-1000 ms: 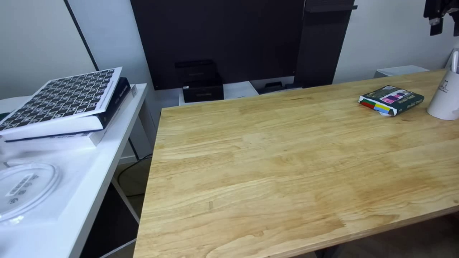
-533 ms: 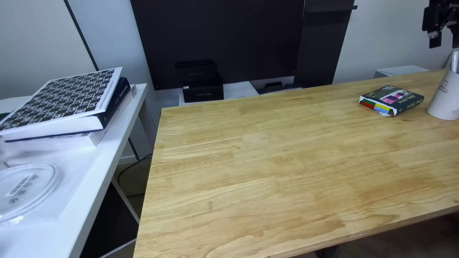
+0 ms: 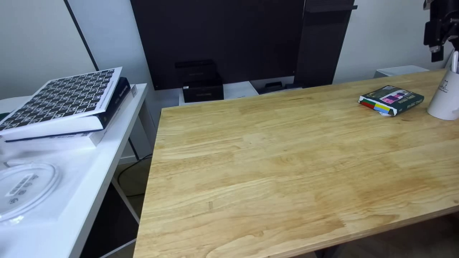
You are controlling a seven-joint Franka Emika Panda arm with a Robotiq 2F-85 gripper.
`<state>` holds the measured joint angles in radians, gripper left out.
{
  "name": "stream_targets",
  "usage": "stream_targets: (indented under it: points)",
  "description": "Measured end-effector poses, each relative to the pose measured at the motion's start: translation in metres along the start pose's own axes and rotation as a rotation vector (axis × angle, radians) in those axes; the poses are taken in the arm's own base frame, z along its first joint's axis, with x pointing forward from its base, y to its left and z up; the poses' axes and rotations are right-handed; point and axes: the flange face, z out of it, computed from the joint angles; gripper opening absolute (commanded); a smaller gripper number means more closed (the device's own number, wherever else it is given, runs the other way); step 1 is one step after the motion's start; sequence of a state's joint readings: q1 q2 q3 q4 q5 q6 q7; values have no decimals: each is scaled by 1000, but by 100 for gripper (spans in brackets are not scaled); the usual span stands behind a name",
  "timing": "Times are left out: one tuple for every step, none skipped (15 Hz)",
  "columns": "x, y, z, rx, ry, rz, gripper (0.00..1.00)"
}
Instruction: Remove the spoon from the mug cup and place it on the table
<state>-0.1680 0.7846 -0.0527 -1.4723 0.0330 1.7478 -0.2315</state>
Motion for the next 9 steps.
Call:
stream_targets:
  points:
    - [0,0,2,-4,-1,-1,100]
    - [-1,-1,2,-10,-2,-3,100]
    - [-1,-1,3,-17,-2,-6,100]
    - [-1,-2,3,-22,-1,-8,100]
    - [-2,-3,2,-29,2,-11,100]
    - [-2,-4,2,-38,6,-14,100]
    - [-4,-4,1,-45,10,-16,100]
    - [-5,-5,1,-51,16,-18,100]
    - [-6,-5,0,-60,24,-20,100]
